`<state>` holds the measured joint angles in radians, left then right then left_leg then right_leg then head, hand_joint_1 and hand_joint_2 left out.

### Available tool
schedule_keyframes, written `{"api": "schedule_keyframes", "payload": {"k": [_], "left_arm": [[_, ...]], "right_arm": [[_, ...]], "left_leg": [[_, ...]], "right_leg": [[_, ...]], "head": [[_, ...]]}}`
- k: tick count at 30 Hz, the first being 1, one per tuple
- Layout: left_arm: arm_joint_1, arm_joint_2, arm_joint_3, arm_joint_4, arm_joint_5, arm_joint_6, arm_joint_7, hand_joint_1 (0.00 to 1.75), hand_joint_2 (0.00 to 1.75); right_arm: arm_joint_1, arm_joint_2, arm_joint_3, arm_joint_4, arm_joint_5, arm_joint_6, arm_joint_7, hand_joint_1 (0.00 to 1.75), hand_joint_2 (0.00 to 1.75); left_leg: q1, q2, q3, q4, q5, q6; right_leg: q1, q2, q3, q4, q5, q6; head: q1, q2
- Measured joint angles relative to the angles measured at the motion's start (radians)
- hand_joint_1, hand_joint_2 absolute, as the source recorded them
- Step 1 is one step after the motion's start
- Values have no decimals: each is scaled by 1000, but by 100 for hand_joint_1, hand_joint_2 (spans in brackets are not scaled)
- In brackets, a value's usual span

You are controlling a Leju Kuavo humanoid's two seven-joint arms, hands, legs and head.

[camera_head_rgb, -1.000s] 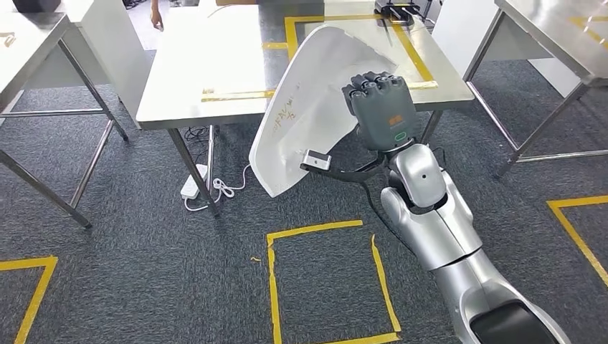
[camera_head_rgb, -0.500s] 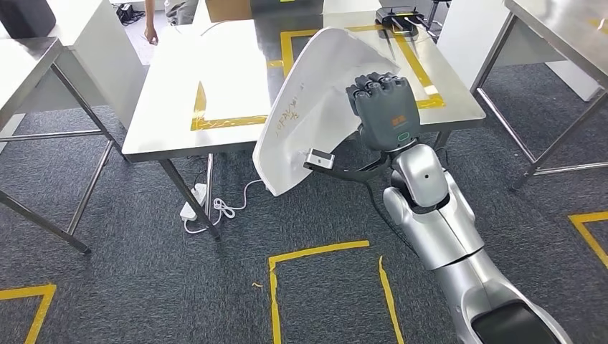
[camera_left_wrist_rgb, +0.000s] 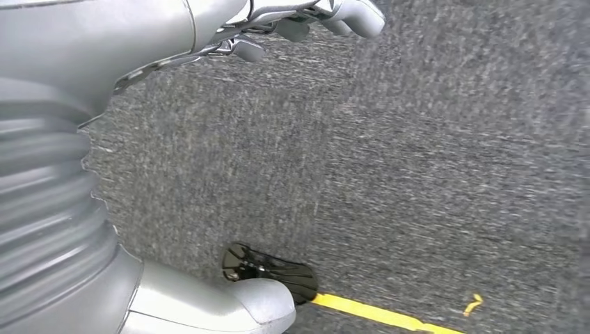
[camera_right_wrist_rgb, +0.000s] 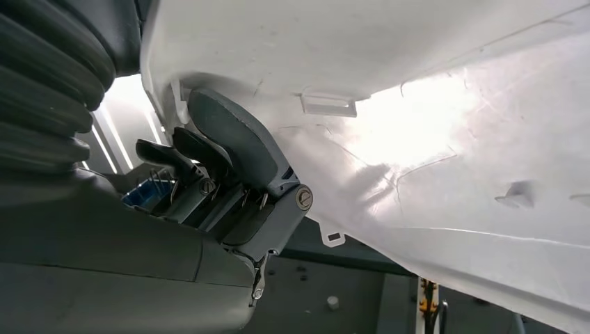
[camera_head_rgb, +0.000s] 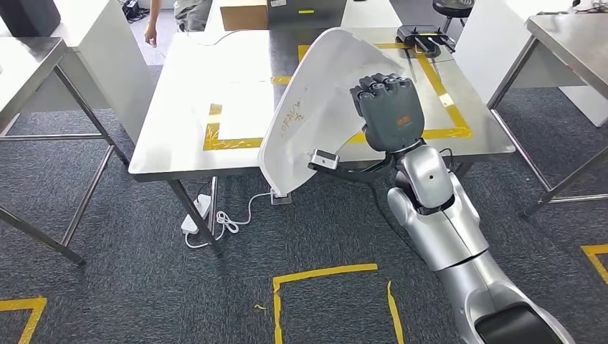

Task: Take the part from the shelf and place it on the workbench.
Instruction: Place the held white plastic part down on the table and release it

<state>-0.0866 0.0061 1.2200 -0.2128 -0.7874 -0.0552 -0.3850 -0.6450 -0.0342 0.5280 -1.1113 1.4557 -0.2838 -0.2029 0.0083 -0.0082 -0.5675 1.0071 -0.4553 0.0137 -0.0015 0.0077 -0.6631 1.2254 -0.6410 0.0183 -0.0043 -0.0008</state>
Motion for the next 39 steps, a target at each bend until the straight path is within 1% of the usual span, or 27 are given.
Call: {"api": "schedule_keyframes", "payload": {"k": [2, 3, 4, 8, 9, 10, 12, 13, 14, 15, 16, 18, 19, 20, 22, 23, 25, 27, 28, 29, 30, 31, 33, 34, 35, 38, 39], "left_arm": [[-1, -1, 0, 0, -2, 0, -2, 0, 175], [-1, -2, 0, 0, -3, 0, -2, 0, 175], [-1, -2, 0, 0, -4, 0, -3, 0, 175], [-2, -5, -1, 0, -7, 0, -4, 0, 175], [-3, -5, -1, 0, -7, 0, -4, 0, 175], [-5, -6, -1, 0, -8, 0, -4, 0, 175], [-4, -7, -1, 0, -8, 0, -4, 0, 175], [-3, -8, -2, 0, -8, 0, -3, 0, 175], [-1, -8, -2, 0, -8, 0, -3, 0, 175], [-1, -9, -2, 0, -8, 0, -3, 0, 175], [0, -9, -3, 0, -8, 0, -3, 0, 175], [2, -8, -3, 0, -8, 0, -3, 0, 175], [3, -8, -3, 0, -8, 0, -3, 0, 175], [4, -8, -3, 0, -8, 0, -3, 0, 175], [3, -9, -4, 0, -8, 0, -4, 0, 175], [2, -10, -4, 0, -8, 0, -4, 0, 175], [0, -11, -4, 0, -8, 0, -4, 0, 175], [-1, -11, -4, 0, -9, 0, -4, 0, 175], [0, -12, -4, 0, -9, 0, -4, 0, 175], [1, -13, -4, 0, -9, 0, -4, 0, 175], [1, -13, -4, 0, -9, 0, -4, 0, 175], [1, -13, -4, 0, -9, 0, -4, 0, 175], [1, -13, -5, 0, -9, 0, -3, 0, 175], [0, -13, -5, 0, -9, 0, -3, 0, 175], [-1, -13, -5, 0, -9, 0, -3, 0, 175], [-1, -14, -5, 0, -8, -3, -3, 0, 175], [-2, -16, -5, 0, -7, -4, -3, 0, 175]], "right_arm": [[1, -6, 0, 3, 0, -3, -3, 175, 175], [1, -9, 0, 4, 0, -5, -4, 175, 175], [1, -12, 0, 6, 0, -6, -4, 175, 175], [-1, -18, 0, 8, -2, -9, -5, 175, 175], [-2, -18, 0, 8, -2, -9, -5, 175, 175], [-2, -18, 0, 9, -1, -8, -6, 175, 175], [0, -18, 0, 10, -1, -8, -6, 175, 175], [1, -18, 1, 11, -1, -8, -6, 175, 175], [2, -18, 1, 11, -1, -8, -6, 175, 175], [2, -18, 1, 12, -1, -8, -6, 175, 175], [2, -18, 1, 12, -1, -8, -6, 175, 175], [2, -18, 1, 13, -1, -8, -6, 175, 175], [1, -18, 2, 13, -1, -7, -6, 175, 175], [1, -18, 2, 14, -1, -7, -6, 175, 175], [0, -18, 3, 14, 0, -8, -6, 175, 175], [-1, -18, 3, 14, -1, -8, -6, 175, 175], [-2, -18, 3, 14, -1, -8, -6, 175, 175], [0, -19, 4, 15, -1, -8, -6, 175, 175], [2, -19, 4, 15, -1, -8, -6, 175, 175], [4, -20, 4, 16, -1, -8, -6, 175, 175], [5, -21, 4, 16, -1, -8, -6, 175, 175], [5, -21, 4, 17, -1, -8, -6, 175, 175], [6, -25, 5, 21, -1, -8, -6, 175, 175], [6, -27, 6, 23, -1, -6, -7, 175, 175], [7, -29, 6, 25, -2, -4, -9, 175, 175], [-1, -28, 8, 32, -9, -5, -19, 175, 175], [-7, -27, 8, 36, -12, -7, -21, 175, 175]], "left_leg": [[-1, -1, 23, 2, -21, -6], [-2, -3, 31, 4, -32, -12], [-3, -4, 37, 3, -42, -18], [-5, -4, 52, 48, -53, -43], [-5, -2, 34, 83, -60, -46], [-4, 0, 1, 136, -74, -49], [-3, 1, -88, 251, -121, -54], [-3, 1, -125, 283, -141, -56], [-4, 1, -146, 284, -148, -56], [-4, 2, -150, 254, -133, -52], [-5, 2, -142, 196, -92, -46], [-11, 3, -120, 71, 18, -32], [-15, 3, -110, 33, 54, -26], [-17, 2, -104, 14, 70, -21], [-16, 1, -83, 3, 61, -10], [-14, 1, -70, -4, 57, -3], [-11, 0, -44, -11, 42, 6], [-10, -1, -23, -12, 20, 10], [-10, -3, -11, -11, 7, 9], [-10, -4, 4, -11, -6, 8], [-10, -5, 21, -10, -20, 6], [-10, -6, 40, -9, -36, 3], [-11, -7, 69, -4, -67, -4], [-13, -8, 78, -2, -83, -8], [-14, -8, 89, 1, -95, -14], [-14, -7, 105, 25, -105, -30], [-13, -5, 87, 60, -101, -35]], "right_leg": [[1, -4, 20, -125, 108, -6], [3, -6, 30, -169, 146, -10], [5, -8, 39, -195, 167, -14], [0, -2, 81, -210, 178, -43], [-1, -2, 92, -210, 177, -49], [-1, -3, 99, -210, 173, -53], [1, 0, 109, -210, 159, -58], [1, 1, 116, -210, 150, -58], [2, 3, 125, -210, 141, -58], [3, 3, 137, -210, 131, -58], [3, 3, 152, -210, 119, -57], [5, 3, 176, -210, 94, -51], [6, 4, 184, -214, 84, -45], [6, 5, 190, -214, 80, -40], [8, 7, 193, -205, 87, -28], [8, 6, 185, -177, 99, -23], [6, 3, 123, -78, 102, -12], [2, 1, 34, 32, 54, -4], [1, 1, -5, 61, 24, -1], [0, 1, -30, 65, 6, -1], [-1, 0, -43, 40, 12, -1], [-2, -1, -44, -8, 46, -1], [-2, -4, -31, -131, 170, -5], [-1, -6, -24, -171, 216, -10], [1, -7, -19, -192, 242, -16], [1, -4, 9, -197, 225, -41], [0, -3, 21, -199, 218, -48]], "head": [[1, 0], [1, 0], [2, 0], [3, 0], [2, 0], [1, 0], [-1, 0], [-1, 0], [0, 0], [-1, 0], [-1, 0], [-1, 0], [-1, 0], [-1, 0], [0, 0], [1, 0], [3, 0], [3, 0], [4, 0], [4, 0], [4, 0], [4, 0], [3, 0], [4, 0], [5, 0], [8, 0], [7, 0]]}}
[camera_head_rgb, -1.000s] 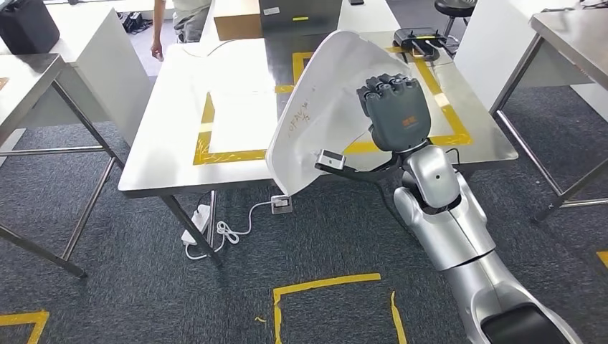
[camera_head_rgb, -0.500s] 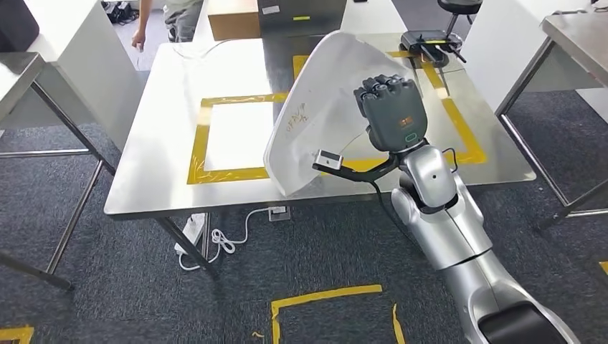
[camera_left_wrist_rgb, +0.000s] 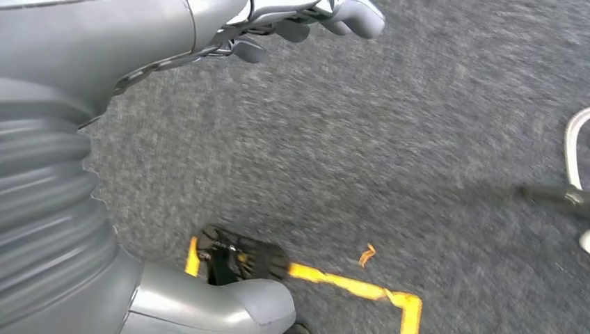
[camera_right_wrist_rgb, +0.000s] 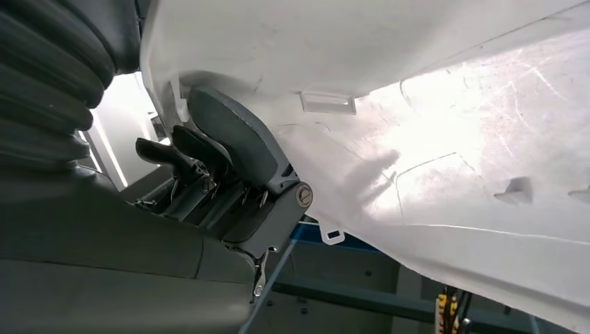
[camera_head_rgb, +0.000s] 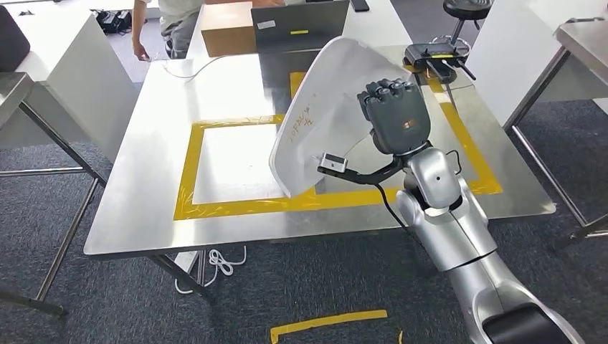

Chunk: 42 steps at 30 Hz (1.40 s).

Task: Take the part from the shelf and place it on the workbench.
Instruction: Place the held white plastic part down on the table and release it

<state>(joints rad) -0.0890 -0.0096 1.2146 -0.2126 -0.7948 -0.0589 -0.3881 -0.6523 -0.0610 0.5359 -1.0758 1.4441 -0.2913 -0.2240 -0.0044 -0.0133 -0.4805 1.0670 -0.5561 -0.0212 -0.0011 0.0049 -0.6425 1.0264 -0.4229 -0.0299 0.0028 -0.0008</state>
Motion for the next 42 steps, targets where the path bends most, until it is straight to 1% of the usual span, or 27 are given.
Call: {"api": "schedule_keyframes", "payload": {"k": [2, 4, 5, 6, 7, 8, 10, 11, 12, 14, 16, 17, 18, 19, 20, 21, 22, 23, 24, 25, 26, 27, 29, 31, 36, 38, 42], "left_arm": [[-2, -3, 0, 0, 1, -1, 0, 0, 175], [2, -6, 0, 1, 3, -1, 0, 0, 175], [5, -7, 0, 1, 4, -1, 0, 0, 175], [7, -8, 0, 1, 6, -1, 0, 0, 175], [8, -9, 0, 1, 7, -1, 0, 0, 175], [9, -10, 0, 1, 8, -1, 0, 0, 175], [13, -12, 0, 2, 11, -1, 1, 0, 175], [15, -15, 0, 2, 12, -1, 3, 0, 175], [16, -18, 0, 3, 11, -1, 5, 0, 175], [12, -28, 0, 4, 9, -1, 8, 0, 175], [6, -39, 0, 5, 2, 2, 10, 0, 175], [4, -43, 0, 5, -3, 5, 12, 0, 175], [1, -47, 0, 5, -6, 8, 15, 0, 175], [0, -51, 0, 5, -9, 9, 16, 0, 175], [0, -54, 0, 6, -11, 10, 18, 0, 175], [1, -56, 0, 6, -11, 10, 18, 0, 175], [1, -58, 0, 6, -13, 11, 19, 0, 175], [2, -60, 0, 7, -16, 13, 19, 0, 175], [0, -63, 0, 7, -21, 16, 18, 0, 175], [-2, -65, -1, 7, -26, 22, 18, 0, 175], [-5, -67, -3, 7, -32, 29, 19, 0, 175], [-8, -70, -6, 8, -37, 36, 19, 0, 175], [-14, -73, -14, 8, -46, 48, 21, 0, 175], [-22, -80, -22, 8, -57, 57, 24, 0, 175], [-38, -89, -48, 9, -85, 59, 21, 0, 175], [-38, -92, -58, 9, -91, 51, 10, 0, 175], [-37, -100, -72, 10, -94, 28, -12, 0, 175]], "right_arm": [[-7, 3, 2, 9, -2, -2, -3, 175, 175], [-9, 5, 6, 23, -6, -1, -4, 175, 175], [-9, 6, 9, 30, -9, 0, -5, 175, 175], [-10, 8, 12, 37, -13, 0, -8, 175, 175], [-13, 10, 14, 45, -17, 0, -12, 175, 175], [-16, 14, 17, 55, -22, 0, -17, 175, 175], [-30, 24, 24, 86, -38, -1, -31, 175, 175], [-42, 31, 28, 107, -49, 1, -40, 175, 175], [-58, 38, 31, 129, -60, 3, -48, 175, 175], [-105, 59, 35, 177, -83, 4, -58, 175, 175], [-155, 80, 39, 228, -99, 3, -57, 175, 175], [-173, 88, 41, 254, -102, 3, -55, 175, 175], [-183, 96, 44, 278, -104, 3, -53, 175, 175], [-189, 101, 46, 301, -105, 3, -51, 175, 175], [-191, 105, 47, 320, -105, 3, -50, 175, 175], [-191, 108, 47, 335, -105, 3, -50, 175, 175], [-192, 110, 47, 345, -105, 3, -50, 175, 175], [-196, 112, 48, 355, -104, 6, -49, 175, 175], [-204, 115, 49, 368, -103, 11, -47, 175, 175], [-214, 120, 50, 385, -101, 22, -44, 175, 175], [-228, 128, 51, 405, -100, 36, -40, 175, 175], [-242, 138, 52, 427, -100, 49, -37, 175, 175], [-279, 164, 53, 471, -104, 77, -33, 175, 175], [-320, 191, 53, 521, -107, 109, -31, 175, 175], [-377, 246, 53, 621, -117, 190, -5, 175, 175], [-387, 259, 53, 653, -124, 225, 3, 175, 175], [-390, 274, 53, 706, -145, 293, 16, 175, 175]], "left_leg": [[3, 3, -75, 116, -9, -9], [5, 5, -169, 218, -60, -16], [5, 5, -203, 234, -86, -17], [5, 6, -223, 221, -95, -18], [5, 7, -231, 182, -76, -16], [5, 8, -231, 123, -22, -13], [3, 13, -228, 9, 117, -3], [1, 14, -226, -21, 162, 4], [0, 16, -224, -33, 177, 11], [2, 17, -209, -32, 169, 25], [6, 16, -189, -39, 163, 37], [7, 14, -181, -42, 157, 41], [7, 12, -172, -44, 149, 44], [7, 8, -162, -45, 140, 46], [7, 4, -151, -46, 130, 46], [7, 0, -138, -46, 119, 45], [7, -3, -124, -45, 108, 44], [6, -6, -111, -45, 98, 42], [5, -7, -99, -43, 87, 38], [4, -9, -91, -41, 78, 34], [3, -10, -87, -41, 70, 28], [1, -11, -88, -39, 65, 23], [-1, -9, -86, -41, 63, 25], [-2, -6, -80, -45, 64, 32], [-2, -3, -70, -61, 59, 34], [-2, -3, -69, -63, 59, 30], [0, -3, -68, -64, 60, 14]], "right_leg": [[-1, 1, 25, -3, -19, -9], [-1, 1, 52, -3, -44, -12], [-1, 2, 69, -3, -59, -12], [-2, 2, 88, -3, -74, -12], [-3, 2, 108, -3, -90, -11], [-3, 2, 128, -4, -106, -8], [-1, 4, 158, -1, -138, 1], [1, 6, 169, -2, -152, 8], [2, 8, 177, 0, -158, 14], [2, 9, 184, 6, -162, 26], [1, 6, 148, 73, -157, 35], [0, 3, 110, 129, -163, 39], [0, 2, 66, 189, -184, 42], [0, 2, 23, 234, -216, 44], [0, 2, -11, 257, -245, 44], [0, 2, -33, 252, -257, 43], [0, 2, -42, 219, -237, 41], [1, 2, -39, 162, -183, 39], [2, 2, -34, 98, -110, 36], [4, 1, -28, 47, -53, 31], [6, 1, -24, 14, -10, 25], [7, 1, -22, 1, 9, 20], [7, 5, -17, -2, 14, 14], [6, 10, -16, -4, 14, 13], [9, 12, -15, -4, 9, 4], [10, 12, -15, -4, 8, 3], [11, 11, -14, -3, 8, 1]], "head": [[-1, 0], [-2, 0], [-2, 0], [-2, 0], [-2, 0], [-2, 0], [-3, 0], [-3, 0], [-3, 0], [-2, 0], [0, 0], [0, 0], [0, 0], [0, 0], [0, 0], [0, 0], [1, 0], [1, 0], [0, 0], [1, 0], [1, 0], [0, 0], [-1, 0], [-2, 0], [-1, 0], [-1, 0], [-1, 0]]}}
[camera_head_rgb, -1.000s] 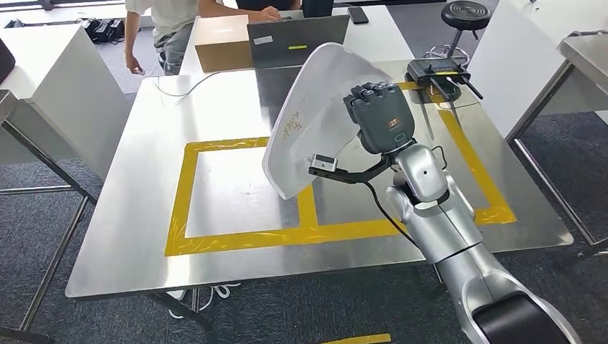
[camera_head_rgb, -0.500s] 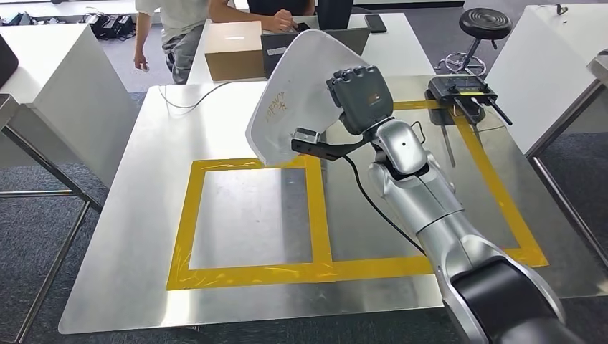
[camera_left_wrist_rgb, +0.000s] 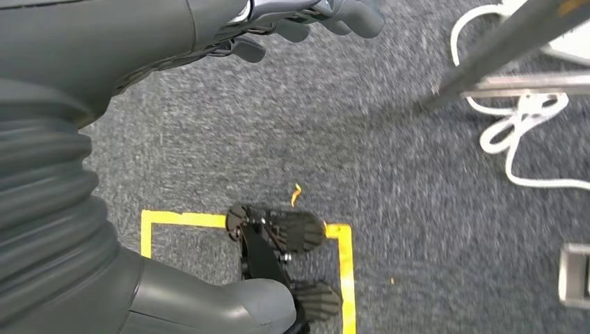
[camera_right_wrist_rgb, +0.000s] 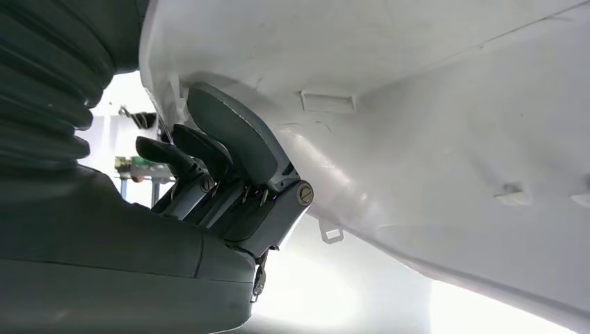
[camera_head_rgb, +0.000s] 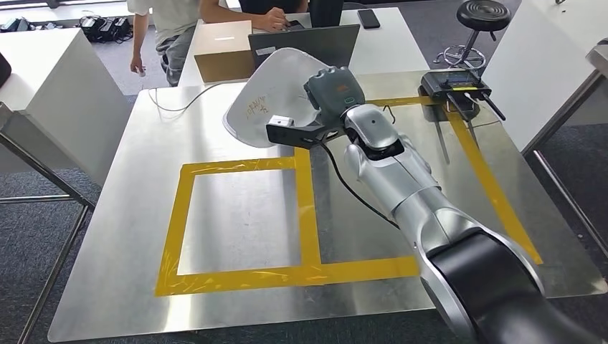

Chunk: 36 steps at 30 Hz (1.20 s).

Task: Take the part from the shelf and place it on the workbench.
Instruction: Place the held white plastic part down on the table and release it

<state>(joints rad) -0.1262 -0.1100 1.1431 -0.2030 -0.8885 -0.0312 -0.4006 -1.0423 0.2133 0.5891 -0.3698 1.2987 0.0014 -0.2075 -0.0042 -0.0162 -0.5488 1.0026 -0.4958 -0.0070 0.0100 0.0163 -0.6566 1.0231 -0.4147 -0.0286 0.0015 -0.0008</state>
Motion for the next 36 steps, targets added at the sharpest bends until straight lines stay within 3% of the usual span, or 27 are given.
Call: {"api": "schedule_keyframes", "payload": {"k": [19, 23, 26, 30, 36], "left_arm": [[2, -13, -29, 0, -21, -2, -28, 0, 175], [3, -13, -29, 0, -23, 14, -30, 0, 175], [3, -13, -30, 0, -26, 24, -41, 0, 175], [3, -13, -30, 0, -26, 48, -37, 0, 0], [-1, -13, -30, 0, -17, 86, -7, 0, 0]], "right_arm": [[161, -17, 0, 109, -30, 86, 43, 175, 175], [172, -27, 0, 113, -31, 85, 43, 0, 0], [173, -32, 0, 116, -29, 84, 40, 0, 0], [172, -35, 0, 117, -31, 77, 35, 0, 0], [162, -36, -9, 114, -45, -3, -1, 0, 0]], "left_leg": [[-3, 0, 2, 3, 0, -1], [-3, 0, 2, 3, 0, -1], [-3, 0, 2, 3, 0, -1], [-3, 0, 3, 3, 0, -1], [-3, 0, 3, 4, 0, -1]], "right_leg": [[-5, -1, 6, -3, 3, 3], [-5, -1, 6, -3, 3, 3], [-5, -1, 6, -3, 3, 4], [-5, -1, 6, -3, 3, 4], [-5, 0, 6, -3, 3, 4]], "head": [[0, 0], [0, 0], [0, 0], [0, 0], [0, 0]]}}
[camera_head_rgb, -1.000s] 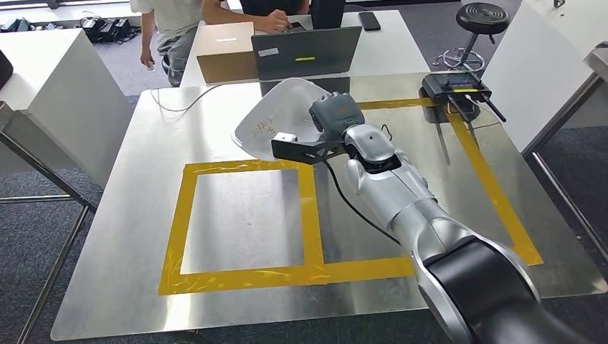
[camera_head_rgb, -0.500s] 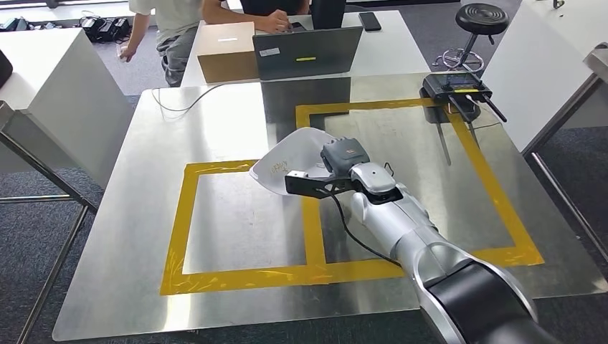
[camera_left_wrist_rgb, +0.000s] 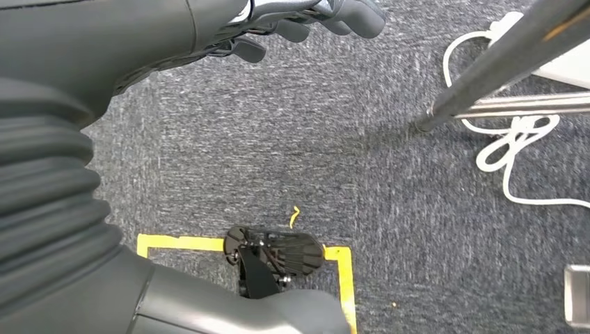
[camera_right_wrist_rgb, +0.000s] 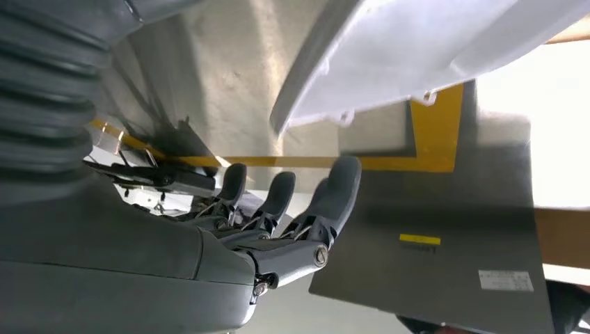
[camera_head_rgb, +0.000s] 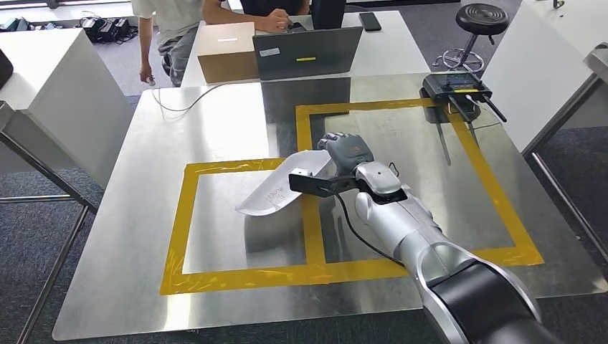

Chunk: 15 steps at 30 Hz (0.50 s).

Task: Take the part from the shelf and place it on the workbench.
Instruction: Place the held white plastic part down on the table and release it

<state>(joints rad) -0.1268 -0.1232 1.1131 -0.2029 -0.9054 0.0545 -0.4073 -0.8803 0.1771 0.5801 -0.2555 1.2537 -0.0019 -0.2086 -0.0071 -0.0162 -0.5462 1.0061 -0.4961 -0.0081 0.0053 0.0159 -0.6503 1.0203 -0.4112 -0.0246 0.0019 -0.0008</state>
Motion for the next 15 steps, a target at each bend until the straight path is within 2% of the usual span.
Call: {"api": "schedule_keyframes", "payload": {"k": [4, 9, 11, 12, 13, 15], "left_arm": [[-6, 0, 0, 0, -1, 10, 21, 0, 0], [-9, 0, 0, 0, 10, 21, 42, 0, 0], [-10, -1, 1, 0, 15, 24, 44, 0, 0], [-10, -2, 1, 0, 17, 25, 44, 0, 0], [-11, -4, 1, 0, 18, 25, 45, 0, 0], [-12, -4, 1, 0, 19, 26, 46, 0, 0]], "right_arm": [[-33, 0, -3, -8, -1, -41, -21, 0, 0], [-75, 12, -3, -35, 2, -130, -56, 0, 0], [-101, 21, -3, -53, 9, -165, -66, 0, 0], [-114, 23, -3, -63, 14, -179, -69, 0, 0], [-126, 25, -3, -74, 20, -192, -71, 0, 0], [-141, 27, -3, -99, 30, -212, -71, 0, 0]], "left_leg": [[0, 0, 0, 0, 0, 0], [-4, 1, -5, 11, -3, 12], [-1, 4, -1, 1, 8, 17], [3, 7, 3, -7, 17, 21], [8, 10, 4, -16, 24, 25], [13, 13, 1, -22, 32, 30]], "right_leg": [[0, 0, 0, 0, 0, 0], [-4, 1, 1, 0, 5, 9], [-3, 1, 2, -2, 7, 15], [-2, 1, -1, 4, -1, 19], [-1, 0, -10, 28, -22, 23], [-5, -3, -51, 135, -91, 32]], "head": [[0, 0], [0, 0], [-1, 0], [0, 0], [1, 0], [4, 0]]}}
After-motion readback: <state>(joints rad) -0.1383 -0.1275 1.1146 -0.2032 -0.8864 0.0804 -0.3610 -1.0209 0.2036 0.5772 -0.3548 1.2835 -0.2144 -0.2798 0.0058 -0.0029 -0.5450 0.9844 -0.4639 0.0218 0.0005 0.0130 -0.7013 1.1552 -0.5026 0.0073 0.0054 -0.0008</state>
